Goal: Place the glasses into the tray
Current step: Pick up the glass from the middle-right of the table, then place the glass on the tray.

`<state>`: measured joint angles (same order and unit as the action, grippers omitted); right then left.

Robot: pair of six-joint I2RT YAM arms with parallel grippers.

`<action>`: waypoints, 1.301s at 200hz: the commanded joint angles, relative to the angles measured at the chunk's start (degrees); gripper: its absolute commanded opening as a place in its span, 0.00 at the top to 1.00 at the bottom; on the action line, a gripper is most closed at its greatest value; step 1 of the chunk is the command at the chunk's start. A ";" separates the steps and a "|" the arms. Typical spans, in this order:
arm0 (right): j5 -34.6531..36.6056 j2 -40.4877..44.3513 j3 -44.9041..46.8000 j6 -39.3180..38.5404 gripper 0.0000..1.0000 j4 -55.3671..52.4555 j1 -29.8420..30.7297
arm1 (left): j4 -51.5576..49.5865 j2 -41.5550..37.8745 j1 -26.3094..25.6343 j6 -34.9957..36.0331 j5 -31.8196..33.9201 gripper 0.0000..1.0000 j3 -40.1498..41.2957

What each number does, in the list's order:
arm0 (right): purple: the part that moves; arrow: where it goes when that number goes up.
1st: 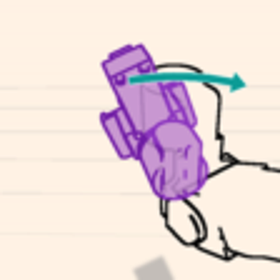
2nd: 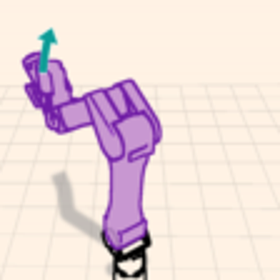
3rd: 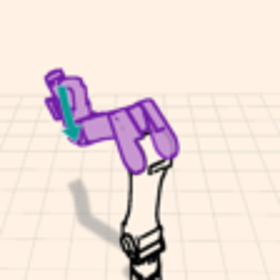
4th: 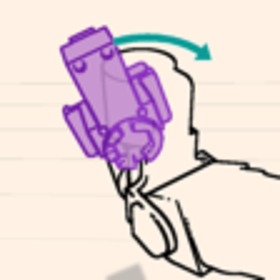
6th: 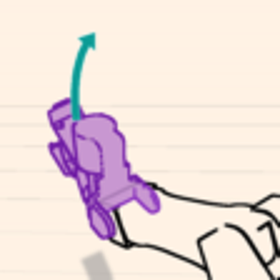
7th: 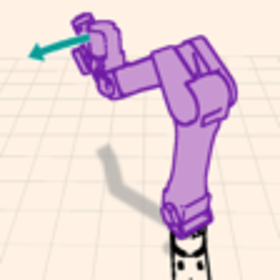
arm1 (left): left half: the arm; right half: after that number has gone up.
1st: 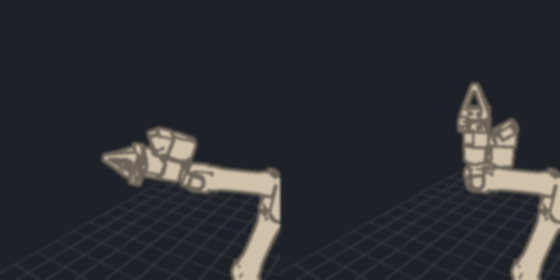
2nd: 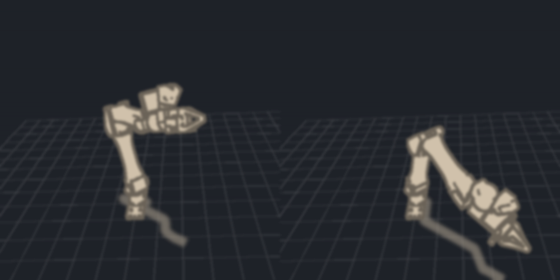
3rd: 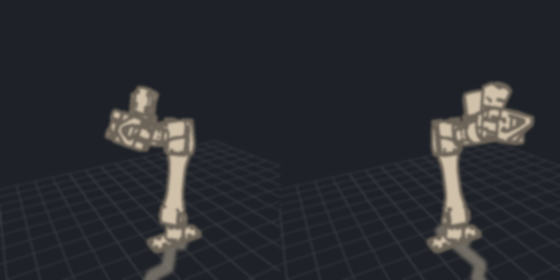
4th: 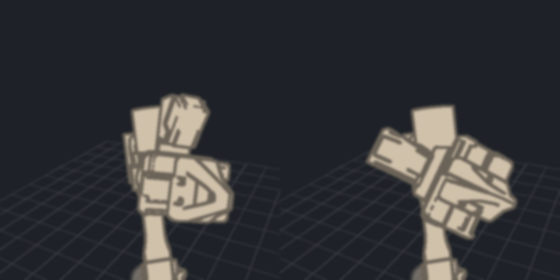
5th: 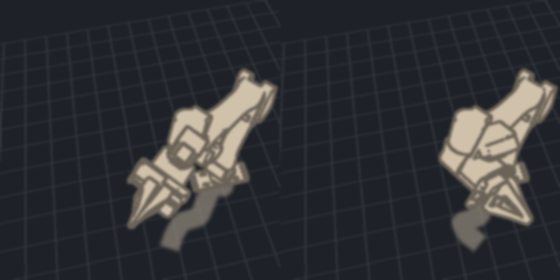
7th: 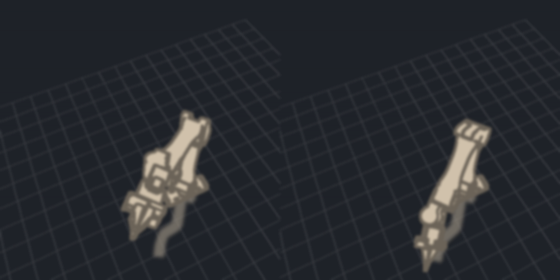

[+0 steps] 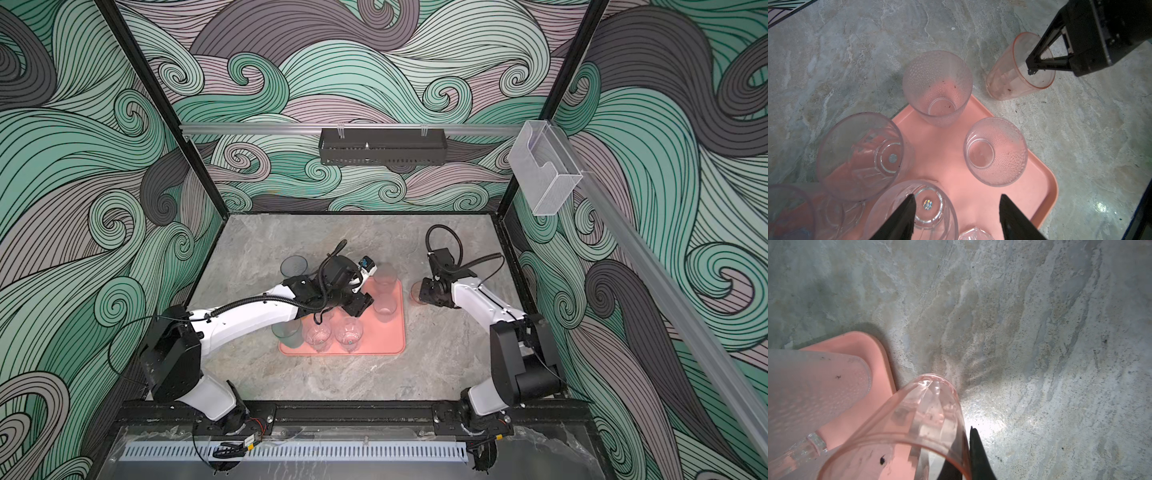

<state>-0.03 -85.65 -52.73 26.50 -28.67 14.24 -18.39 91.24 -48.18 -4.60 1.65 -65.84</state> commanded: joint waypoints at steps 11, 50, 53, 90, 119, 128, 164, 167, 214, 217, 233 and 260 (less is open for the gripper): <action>-0.52 3.90 0.60 -0.41 0.94 -2.64 0.78 | -1.39 -2.91 0.11 -0.85 2.48 0.33 0.69; -0.50 7.86 0.54 0.21 0.96 -4.88 2.71 | -1.64 -4.41 0.13 -1.03 3.33 0.34 1.63; -0.49 8.08 0.54 0.22 0.96 -4.99 3.02 | -1.60 -4.63 0.13 -1.09 3.48 0.33 1.74; -0.18 11.08 -0.80 0.35 0.97 -7.99 5.28 | -2.42 -7.39 0.12 -1.66 5.43 0.34 3.25; 0.59 13.32 -2.92 0.30 0.97 -11.79 7.88 | -3.27 -11.21 0.11 -1.90 6.89 0.33 4.12; 0.94 14.24 -3.66 0.26 0.97 -13.04 9.10 | -3.62 -12.30 0.14 -1.99 7.42 0.33 4.38; 2.36 17.69 -5.58 1.03 0.97 -17.98 14.16 | -5.06 -16.80 0.14 -2.51 10.20 0.33 6.00; 2.48 17.99 -5.68 1.15 0.97 -18.36 14.65 | -5.26 -17.22 0.11 -2.49 10.34 0.33 6.19; 4.52 19.85 -5.05 4.53 0.98 -22.61 24.14 | -8.43 -24.80 0.22 -3.59 14.86 0.33 10.37; 4.74 19.85 -4.92 4.76 0.97 -22.80 24.82 | -8.66 -25.38 0.22 -3.79 15.29 0.33 10.65; 5.96 19.41 -4.02 6.13 0.97 -23.27 28.34 | -8.64 -28.29 0.20 -4.76 16.85 0.33 13.00; 8.46 17.54 -3.08 8.00 0.98 -23.21 33.53 | -7.65 -32.70 0.22 -6.85 17.69 0.33 17.31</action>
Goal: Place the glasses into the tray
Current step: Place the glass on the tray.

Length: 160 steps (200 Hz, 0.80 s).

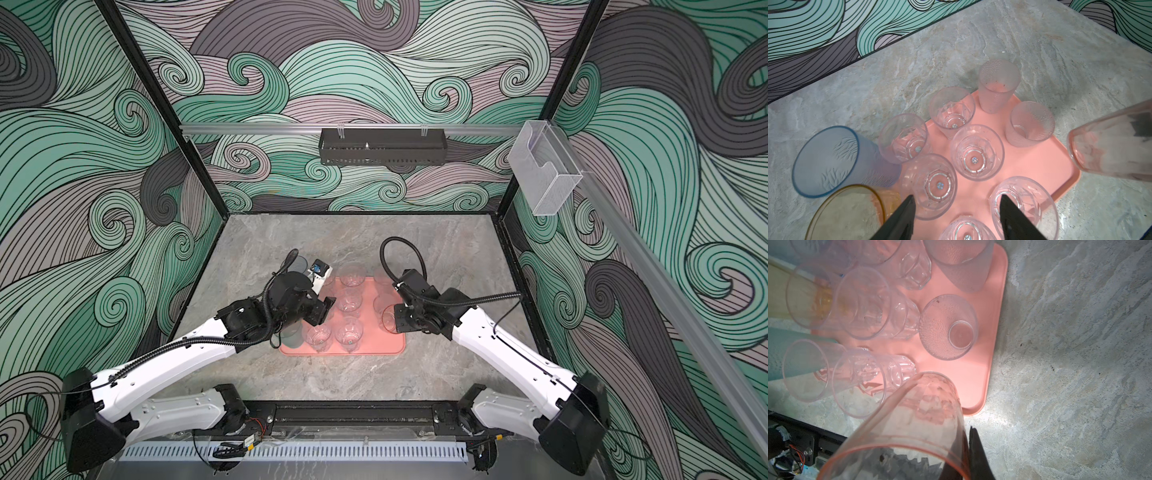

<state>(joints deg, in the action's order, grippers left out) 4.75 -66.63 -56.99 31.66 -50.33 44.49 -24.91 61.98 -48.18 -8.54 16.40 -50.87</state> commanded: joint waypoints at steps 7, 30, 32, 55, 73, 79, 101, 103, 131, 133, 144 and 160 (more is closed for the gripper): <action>4.23 -2.25 1.23 3.06 0.97 -1.38 4.42 | -0.88 -4.21 0.20 -3.37 2.95 0.33 3.22; 6.41 -5.45 1.07 3.18 0.97 -0.46 6.60 | -0.02 -5.63 0.20 -4.48 2.53 0.33 5.06; 6.52 -5.73 0.98 3.13 0.98 -0.43 6.65 | 0.02 -5.59 0.22 -4.54 2.44 0.33 5.12; 7.92 -8.99 0.35 2.16 0.98 0.82 6.84 | 0.51 -5.50 0.22 -5.03 0.87 0.33 5.51; 8.34 -11.20 -0.47 1.23 0.98 1.29 6.88 | 0.74 -5.02 0.20 -5.26 0.03 0.33 5.51; 8.18 -11.93 -0.56 0.99 0.97 1.54 6.92 | 0.75 -4.92 0.24 -5.34 -0.12 0.33 5.52; 7.90 -14.05 0.01 0.17 0.98 2.97 6.93 | 0.81 -4.51 0.20 -5.35 -0.23 0.33 5.52; 7.95 -14.18 -0.01 0.12 0.97 3.00 6.93 | 0.84 -4.48 0.22 -5.31 -0.22 0.33 5.52; 7.99 -16.51 0.19 -0.58 0.97 4.13 7.01 | 0.90 -4.15 0.23 -5.74 -0.18 0.33 5.60; 8.04 -16.62 0.14 -0.62 0.97 4.17 7.01 | 0.89 -4.03 0.20 -5.76 -0.28 0.33 5.56; 8.32 -17.40 0.24 -0.65 0.96 4.51 7.10 | 0.87 -3.96 0.20 -6.26 -0.49 0.33 5.61; 8.59 -18.39 0.46 -0.73 0.94 5.04 7.10 | 0.77 -3.87 0.20 -6.89 -0.71 0.33 5.60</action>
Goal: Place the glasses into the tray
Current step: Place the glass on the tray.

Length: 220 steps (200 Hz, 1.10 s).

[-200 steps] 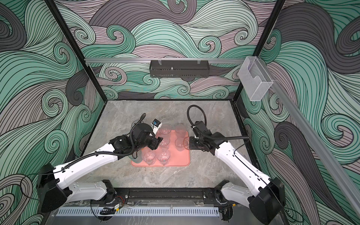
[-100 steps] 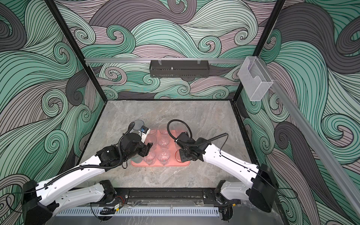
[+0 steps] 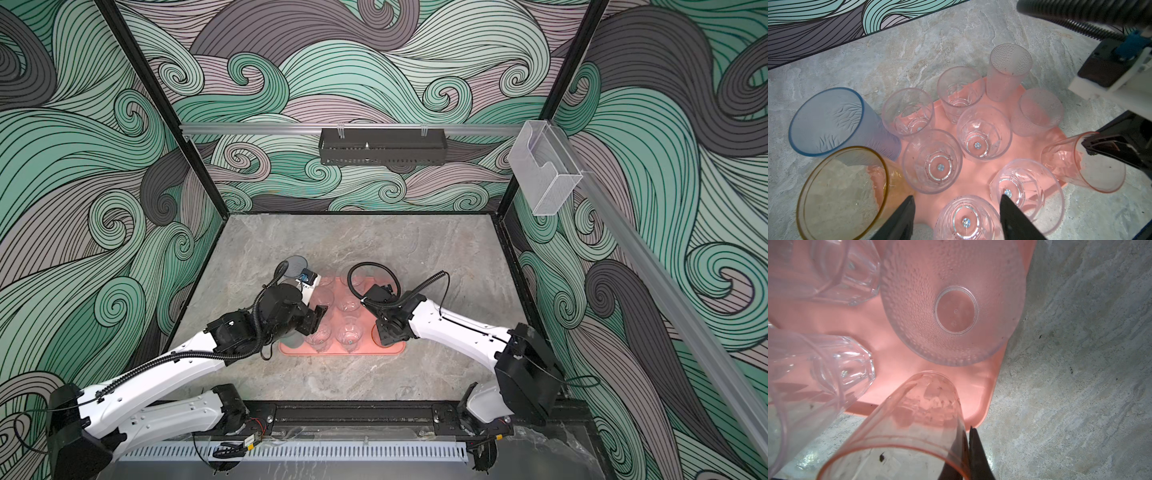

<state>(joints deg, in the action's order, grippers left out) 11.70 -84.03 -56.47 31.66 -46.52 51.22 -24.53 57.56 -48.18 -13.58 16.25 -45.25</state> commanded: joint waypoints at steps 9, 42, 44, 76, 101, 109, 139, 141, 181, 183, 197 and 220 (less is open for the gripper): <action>1.52 -1.41 0.13 -0.77 0.92 1.63 0.37 | 0.53 0.54 0.21 -2.09 -0.59 0.33 -0.01; 1.13 -2.52 0.79 -0.65 0.89 2.80 0.37 | 0.84 0.54 0.21 -2.34 0.23 0.33 -0.14; 1.06 -2.58 0.76 -0.64 0.89 2.90 0.37 | 0.88 0.54 0.20 -2.37 0.26 0.33 -0.13; 0.78 -2.12 0.79 -0.64 0.81 2.49 0.38 | 0.64 0.16 0.20 -2.40 0.80 0.33 -0.12; 0.99 -0.38 -0.16 -1.11 0.75 0.41 0.37 | 0.27 -0.25 0.25 -2.47 1.19 0.33 -0.18; 1.19 0.59 -0.79 -1.38 0.73 -0.53 0.30 | 0.07 -0.64 0.22 -2.61 1.75 0.33 -0.36; 3.08 5.06 -3.93 -3.11 0.64 -4.83 -0.52 | -0.82 -2.42 0.20 -2.05 4.14 0.33 -1.69; 3.20 5.33 -4.22 -3.21 0.64 -5.10 -0.69 | -1.03 -2.49 0.24 -1.95 4.43 0.33 -1.79; 3.64 11.52 -8.23 -5.57 0.57 -5.94 -8.99 | -5.71 -4.48 1.25 0.30 10.27 0.33 -6.22; 3.71 11.78 -8.47 -5.76 0.57 -5.77 -9.62 | -5.72 -4.76 1.49 0.46 10.46 0.33 -6.33; 3.98 13.99 -9.01 -6.70 0.54 -3.53 -14.92 | -5.37 -6.57 4.15 1.42 11.08 0.33 -6.61; 4.66 16.36 -6.35 -9.19 0.47 3.76 -23.81 | -5.70 -8.73 13.71 1.03 10.00 0.33 -6.83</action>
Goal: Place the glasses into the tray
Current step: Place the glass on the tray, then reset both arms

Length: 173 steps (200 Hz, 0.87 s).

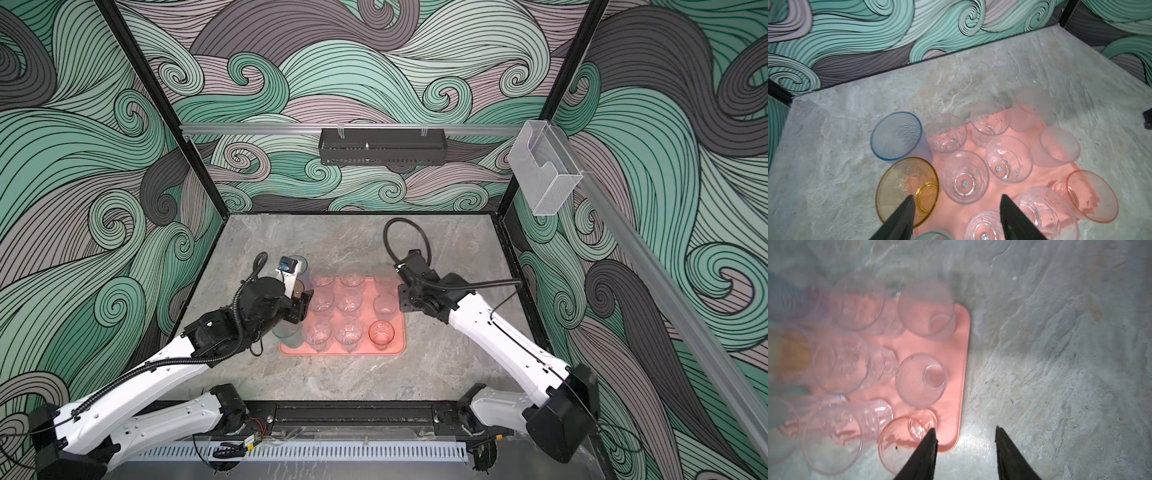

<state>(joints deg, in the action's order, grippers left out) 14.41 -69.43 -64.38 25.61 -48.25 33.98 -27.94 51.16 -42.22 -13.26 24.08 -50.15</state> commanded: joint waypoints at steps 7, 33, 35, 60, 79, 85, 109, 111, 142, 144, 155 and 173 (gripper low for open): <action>1.59 1.71 2.38 -4.51 0.45 7.73 -9.12 | -1.77 -2.63 11.72 0.57 2.31 0.33 -1.31; 5.68 1.96 7.08 -6.59 0.41 17.24 -14.57 | 0.89 -2.30 29.11 -7.12 2.74 0.31 1.01; 6.14 2.00 7.54 -6.81 0.41 17.95 -14.73 | 1.30 -2.25 30.35 -7.86 2.73 0.31 1.26; 12.70 2.37 14.55 -13.10 0.38 32.61 -16.11 | 8.16 0.98 38.34 -12.21 9.08 0.30 5.67; 14.77 2.46 22.00 -19.65 0.34 46.40 -16.36 | 13.59 3.84 40.61 -11.50 14.21 0.30 9.26; 16.55 2.72 23.95 -19.84 0.34 50.33 -16.54 | 16.73 4.55 40.80 -9.57 16.02 0.30 11.12; 19.29 2.84 29.98 -24.08 0.35 63.86 -18.13 | 25.39 6.46 43.16 -10.06 19.70 0.30 16.73; 19.61 2.62 30.18 -24.41 0.35 64.41 -18.28 | 25.50 6.62 43.27 -10.61 19.69 0.30 16.92; 15.44 -3.36 33.19 -23.72 0.33 69.46 -24.45 | 37.36 10.03 43.80 -6.26 14.10 0.29 23.17; 15.04 -3.61 33.49 -23.68 0.33 70.10 -24.61 | 37.81 10.02 43.80 -5.95 13.55 0.30 23.34; 14.41 -4.84 34.51 -23.05 0.33 71.95 -25.61 | 41.47 10.06 43.88 -4.10 9.96 0.29 24.88; 12.19 -6.80 35.45 -24.27 0.32 73.48 -26.45 | 45.44 11.05 43.89 -1.82 4.36 0.30 26.00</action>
<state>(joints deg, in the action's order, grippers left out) 29.63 -74.00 -30.59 2.96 18.63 8.54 6.81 61.32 1.32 -19.46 36.21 -24.75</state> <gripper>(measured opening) 0.674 0.705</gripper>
